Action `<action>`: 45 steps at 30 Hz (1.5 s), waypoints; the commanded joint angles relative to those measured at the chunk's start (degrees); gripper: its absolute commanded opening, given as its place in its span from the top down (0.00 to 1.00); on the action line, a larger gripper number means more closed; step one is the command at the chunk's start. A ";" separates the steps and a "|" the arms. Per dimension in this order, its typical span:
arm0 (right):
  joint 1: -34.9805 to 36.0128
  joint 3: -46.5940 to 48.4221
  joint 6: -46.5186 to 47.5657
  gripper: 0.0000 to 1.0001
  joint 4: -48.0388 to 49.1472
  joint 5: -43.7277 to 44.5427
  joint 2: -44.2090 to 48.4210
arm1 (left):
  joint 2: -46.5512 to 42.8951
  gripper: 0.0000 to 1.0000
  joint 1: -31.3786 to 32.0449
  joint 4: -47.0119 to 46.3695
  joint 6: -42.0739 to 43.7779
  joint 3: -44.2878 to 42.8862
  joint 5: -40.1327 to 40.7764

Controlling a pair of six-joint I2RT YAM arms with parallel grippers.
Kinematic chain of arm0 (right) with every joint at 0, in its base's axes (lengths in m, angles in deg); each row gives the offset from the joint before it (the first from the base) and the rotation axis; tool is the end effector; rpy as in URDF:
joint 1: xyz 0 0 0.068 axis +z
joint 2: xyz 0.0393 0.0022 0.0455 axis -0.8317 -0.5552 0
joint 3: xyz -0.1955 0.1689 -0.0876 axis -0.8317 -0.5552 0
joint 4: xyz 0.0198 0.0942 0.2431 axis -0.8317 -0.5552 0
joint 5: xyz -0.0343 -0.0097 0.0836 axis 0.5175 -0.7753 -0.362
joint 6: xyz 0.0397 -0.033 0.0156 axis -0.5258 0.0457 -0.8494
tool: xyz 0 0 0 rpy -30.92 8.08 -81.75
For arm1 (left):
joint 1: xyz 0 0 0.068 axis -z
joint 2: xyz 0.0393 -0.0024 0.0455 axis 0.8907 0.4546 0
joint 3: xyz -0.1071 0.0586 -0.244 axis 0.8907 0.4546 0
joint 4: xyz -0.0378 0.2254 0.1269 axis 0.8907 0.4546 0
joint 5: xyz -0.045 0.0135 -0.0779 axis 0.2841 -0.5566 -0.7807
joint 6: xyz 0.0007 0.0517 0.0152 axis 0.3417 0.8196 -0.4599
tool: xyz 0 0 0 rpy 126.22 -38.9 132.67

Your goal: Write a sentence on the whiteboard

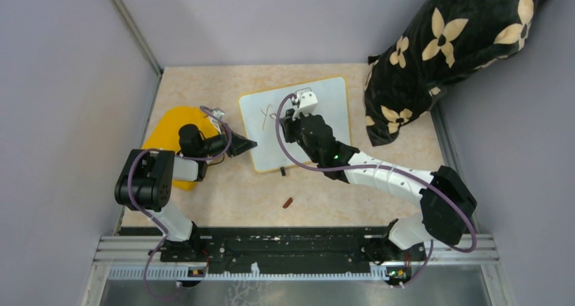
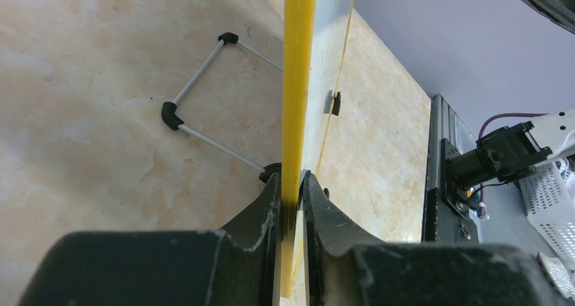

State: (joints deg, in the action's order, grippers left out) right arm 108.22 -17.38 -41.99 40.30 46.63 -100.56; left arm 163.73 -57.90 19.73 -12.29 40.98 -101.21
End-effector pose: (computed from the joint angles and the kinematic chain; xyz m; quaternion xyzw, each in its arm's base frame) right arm 0.2150 0.2527 0.3035 -0.1225 0.7458 0.2247 0.6150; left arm 0.2818 -0.0555 0.1604 0.1880 0.7006 -0.5177 0.4536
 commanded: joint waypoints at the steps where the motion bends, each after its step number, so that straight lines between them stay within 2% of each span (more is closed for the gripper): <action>1: -0.60 0.75 -0.89 1.00 0.22 -0.30 3.71 | -0.51 1.00 0.48 2.95 2.03 -0.44 1.12; 8: -0.61 0.64 -0.43 1.00 0.74 2.91 7.32 | -0.54 1.00 0.48 3.06 2.03 -0.42 1.22; 29: -1.79 1.75 -0.14 1.00 -0.28 3.36 2.83 | -0.90 1.00 0.48 3.15 2.12 -0.35 1.30; 45: -2.28 -0.79 -1.38 1.00 -1.76 2.75 3.02 | -0.93 1.00 0.56 3.15 2.25 -0.30 1.30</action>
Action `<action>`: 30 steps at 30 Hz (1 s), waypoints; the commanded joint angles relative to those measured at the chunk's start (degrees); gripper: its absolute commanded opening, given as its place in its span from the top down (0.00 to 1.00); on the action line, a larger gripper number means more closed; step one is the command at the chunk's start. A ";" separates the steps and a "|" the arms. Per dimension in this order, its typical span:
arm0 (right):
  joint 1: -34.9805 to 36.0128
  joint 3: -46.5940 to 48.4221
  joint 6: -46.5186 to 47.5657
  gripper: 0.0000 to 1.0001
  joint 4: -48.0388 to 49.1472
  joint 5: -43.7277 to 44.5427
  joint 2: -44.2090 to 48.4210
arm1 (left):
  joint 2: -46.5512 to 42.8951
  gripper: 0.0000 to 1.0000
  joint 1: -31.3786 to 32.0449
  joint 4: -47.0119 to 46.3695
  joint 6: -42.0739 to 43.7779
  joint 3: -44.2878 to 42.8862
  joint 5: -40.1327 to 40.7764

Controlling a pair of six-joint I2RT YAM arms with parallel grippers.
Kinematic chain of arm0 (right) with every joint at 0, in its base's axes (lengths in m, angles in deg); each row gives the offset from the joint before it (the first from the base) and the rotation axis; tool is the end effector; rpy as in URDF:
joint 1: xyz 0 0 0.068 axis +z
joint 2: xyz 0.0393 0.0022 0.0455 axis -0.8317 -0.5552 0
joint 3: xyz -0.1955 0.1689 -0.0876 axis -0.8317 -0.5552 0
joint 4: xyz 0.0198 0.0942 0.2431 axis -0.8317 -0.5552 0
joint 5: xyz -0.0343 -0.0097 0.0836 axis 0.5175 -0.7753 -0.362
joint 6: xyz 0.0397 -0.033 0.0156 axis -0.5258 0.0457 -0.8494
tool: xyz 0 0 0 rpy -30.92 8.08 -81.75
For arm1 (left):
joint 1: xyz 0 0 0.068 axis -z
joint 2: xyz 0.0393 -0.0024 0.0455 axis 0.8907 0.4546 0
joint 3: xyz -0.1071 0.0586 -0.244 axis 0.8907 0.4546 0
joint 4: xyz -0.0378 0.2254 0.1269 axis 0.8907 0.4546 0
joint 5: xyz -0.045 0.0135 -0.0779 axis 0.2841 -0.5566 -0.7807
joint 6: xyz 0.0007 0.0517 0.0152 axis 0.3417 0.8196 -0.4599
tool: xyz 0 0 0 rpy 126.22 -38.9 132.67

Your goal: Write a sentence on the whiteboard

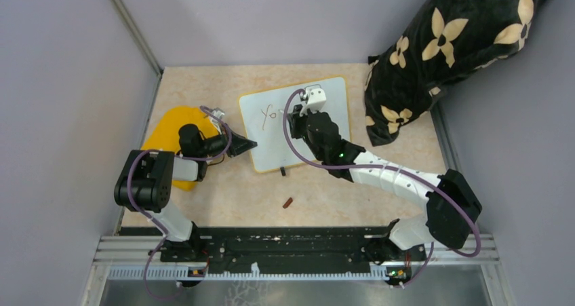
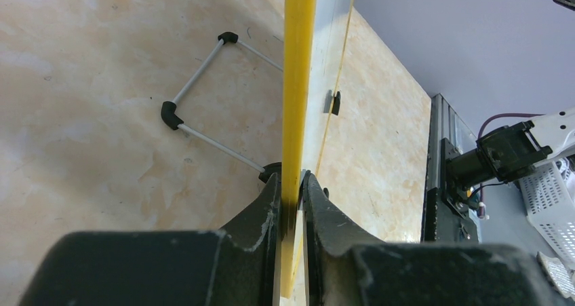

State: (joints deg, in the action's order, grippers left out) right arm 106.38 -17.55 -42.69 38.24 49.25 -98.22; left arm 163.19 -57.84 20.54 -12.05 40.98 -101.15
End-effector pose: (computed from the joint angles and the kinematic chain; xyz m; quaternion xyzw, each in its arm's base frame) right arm 0.2182 0.2375 0.3113 -0.0907 0.7488 0.2031 0.6243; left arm 0.2812 -0.0557 0.1616 0.1883 0.7014 -0.5170 0.4530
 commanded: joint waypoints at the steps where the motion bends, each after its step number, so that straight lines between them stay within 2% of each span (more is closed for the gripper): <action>1: -0.45 -0.86 -0.76 1.00 0.22 0.12 0.87 | -0.39 1.00 0.50 2.26 1.97 -0.30 1.32; 13: -0.49 -3.66 -1.78 1.00 -0.76 0.39 3.22 | -0.56 1.00 0.50 2.12 1.79 -0.27 1.33; 30: -0.79 -2.50 -0.15 1.00 -1.86 4.75 4.14 | -0.82 1.00 0.76 2.51 2.14 -0.19 1.41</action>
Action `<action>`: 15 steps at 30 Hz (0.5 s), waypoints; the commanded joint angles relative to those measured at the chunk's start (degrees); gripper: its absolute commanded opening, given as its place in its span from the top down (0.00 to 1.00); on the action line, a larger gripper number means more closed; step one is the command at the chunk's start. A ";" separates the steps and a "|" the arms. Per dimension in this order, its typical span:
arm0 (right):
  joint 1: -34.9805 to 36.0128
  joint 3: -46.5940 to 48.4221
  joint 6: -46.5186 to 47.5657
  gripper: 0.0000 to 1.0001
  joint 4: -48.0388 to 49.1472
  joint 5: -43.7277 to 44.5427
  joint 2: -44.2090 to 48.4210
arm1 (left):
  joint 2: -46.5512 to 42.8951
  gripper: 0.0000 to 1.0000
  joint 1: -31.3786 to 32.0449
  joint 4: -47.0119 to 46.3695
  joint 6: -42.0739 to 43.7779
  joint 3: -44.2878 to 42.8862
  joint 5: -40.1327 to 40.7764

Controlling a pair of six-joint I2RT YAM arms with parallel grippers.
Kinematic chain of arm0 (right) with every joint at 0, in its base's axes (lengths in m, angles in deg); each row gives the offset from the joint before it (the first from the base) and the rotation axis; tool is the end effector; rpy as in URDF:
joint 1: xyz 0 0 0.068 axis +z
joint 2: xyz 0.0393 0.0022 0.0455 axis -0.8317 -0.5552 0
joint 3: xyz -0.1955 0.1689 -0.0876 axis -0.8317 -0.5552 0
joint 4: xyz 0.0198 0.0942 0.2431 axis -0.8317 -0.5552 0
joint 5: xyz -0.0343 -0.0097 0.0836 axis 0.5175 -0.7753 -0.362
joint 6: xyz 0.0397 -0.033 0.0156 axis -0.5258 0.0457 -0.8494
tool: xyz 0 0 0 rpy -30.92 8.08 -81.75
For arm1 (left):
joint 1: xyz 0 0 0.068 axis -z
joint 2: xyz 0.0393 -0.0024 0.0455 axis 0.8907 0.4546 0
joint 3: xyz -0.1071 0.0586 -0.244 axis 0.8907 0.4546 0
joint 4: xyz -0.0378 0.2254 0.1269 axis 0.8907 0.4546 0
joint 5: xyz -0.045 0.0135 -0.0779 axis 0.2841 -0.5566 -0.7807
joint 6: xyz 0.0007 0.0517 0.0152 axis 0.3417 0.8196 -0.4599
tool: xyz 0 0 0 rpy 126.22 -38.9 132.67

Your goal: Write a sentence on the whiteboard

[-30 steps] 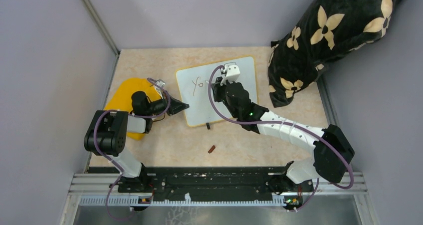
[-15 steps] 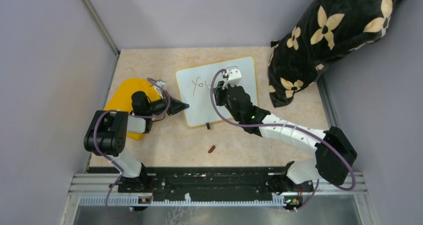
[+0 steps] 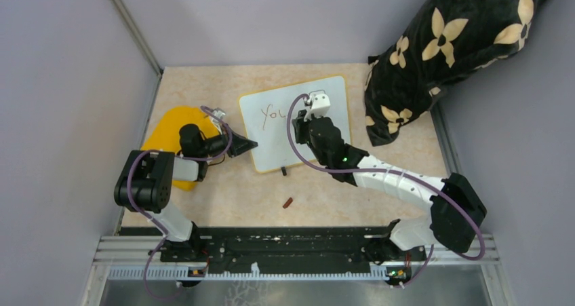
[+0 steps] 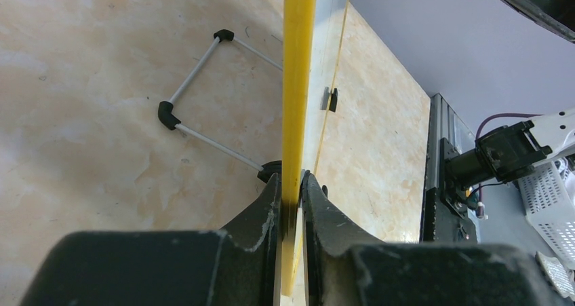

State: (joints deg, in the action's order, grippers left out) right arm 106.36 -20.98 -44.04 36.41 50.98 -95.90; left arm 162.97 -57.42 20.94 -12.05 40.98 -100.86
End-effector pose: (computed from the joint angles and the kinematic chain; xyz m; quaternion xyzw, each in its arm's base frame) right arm 0.2108 0.2270 0.2989 -0.0808 0.7642 0.1861 0.6122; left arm 0.2807 -0.0576 0.1619 0.1885 0.7021 -0.5176 0.4512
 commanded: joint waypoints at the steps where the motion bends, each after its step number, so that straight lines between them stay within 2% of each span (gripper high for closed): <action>1: -0.89 0.96 1.24 1.00 -0.01 2.97 1.77 | -0.58 1.00 0.35 2.12 2.14 -0.24 1.09; 15: -1.04 4.20 2.45 1.00 0.81 2.48 -0.05 | -0.36 1.00 0.52 2.47 2.50 -0.40 1.05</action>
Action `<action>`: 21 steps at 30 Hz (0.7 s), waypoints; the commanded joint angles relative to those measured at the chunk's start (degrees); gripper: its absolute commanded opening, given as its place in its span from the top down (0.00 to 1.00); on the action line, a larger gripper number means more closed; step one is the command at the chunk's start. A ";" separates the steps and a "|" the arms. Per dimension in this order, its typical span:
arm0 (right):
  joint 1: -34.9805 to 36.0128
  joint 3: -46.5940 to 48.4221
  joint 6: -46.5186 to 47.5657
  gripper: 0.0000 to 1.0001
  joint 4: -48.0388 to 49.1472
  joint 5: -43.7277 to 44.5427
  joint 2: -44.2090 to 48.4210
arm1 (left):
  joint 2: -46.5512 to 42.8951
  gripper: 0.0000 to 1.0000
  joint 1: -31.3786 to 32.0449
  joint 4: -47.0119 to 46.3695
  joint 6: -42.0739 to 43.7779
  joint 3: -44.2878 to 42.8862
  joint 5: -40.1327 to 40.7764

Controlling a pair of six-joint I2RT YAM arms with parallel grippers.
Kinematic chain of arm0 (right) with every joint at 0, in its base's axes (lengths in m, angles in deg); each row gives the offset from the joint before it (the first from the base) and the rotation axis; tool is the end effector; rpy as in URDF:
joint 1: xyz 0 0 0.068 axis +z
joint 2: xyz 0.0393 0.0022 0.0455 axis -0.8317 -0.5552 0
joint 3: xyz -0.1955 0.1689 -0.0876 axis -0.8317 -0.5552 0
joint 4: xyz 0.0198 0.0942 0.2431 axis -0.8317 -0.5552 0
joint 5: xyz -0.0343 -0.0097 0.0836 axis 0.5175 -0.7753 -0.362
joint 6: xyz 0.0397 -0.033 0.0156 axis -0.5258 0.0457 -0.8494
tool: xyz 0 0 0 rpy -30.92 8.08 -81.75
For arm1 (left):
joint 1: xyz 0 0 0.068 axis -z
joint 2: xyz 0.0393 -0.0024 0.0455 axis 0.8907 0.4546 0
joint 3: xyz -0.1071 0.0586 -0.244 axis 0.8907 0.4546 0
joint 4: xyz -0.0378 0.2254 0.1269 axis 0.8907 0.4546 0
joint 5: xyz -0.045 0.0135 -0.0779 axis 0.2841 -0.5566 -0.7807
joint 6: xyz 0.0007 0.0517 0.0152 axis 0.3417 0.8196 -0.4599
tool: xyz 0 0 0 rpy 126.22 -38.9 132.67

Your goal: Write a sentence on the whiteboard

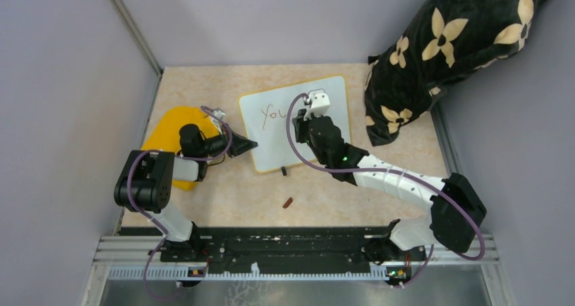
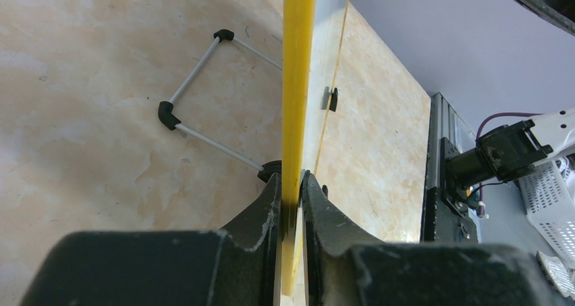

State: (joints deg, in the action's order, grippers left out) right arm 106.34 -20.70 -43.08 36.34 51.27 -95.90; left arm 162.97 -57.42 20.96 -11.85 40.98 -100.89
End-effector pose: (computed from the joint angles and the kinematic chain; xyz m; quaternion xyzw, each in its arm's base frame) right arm 0.2111 0.2270 0.3005 -0.0848 0.7626 0.1801 0.6155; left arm 0.2807 -0.0576 0.1619 0.1899 0.7018 -0.5169 0.4519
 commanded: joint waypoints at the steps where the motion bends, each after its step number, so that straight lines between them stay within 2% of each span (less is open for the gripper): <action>1: -1.06 4.14 1.52 1.00 1.00 2.15 -0.19 | -0.33 1.00 0.59 2.60 2.37 -0.43 1.07; 15: -1.13 6.53 2.04 1.00 1.65 1.39 -2.33 | -0.32 1.00 0.79 3.11 2.77 -0.61 1.14; 21: -1.13 5.32 1.58 1.00 0.90 1.19 0.32 | -0.34 1.00 0.79 3.23 2.83 -0.62 1.24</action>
State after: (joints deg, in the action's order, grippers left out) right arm 105.71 -17.01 -41.75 36.62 51.96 -97.80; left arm 162.97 -56.92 21.40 -11.59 40.96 -100.91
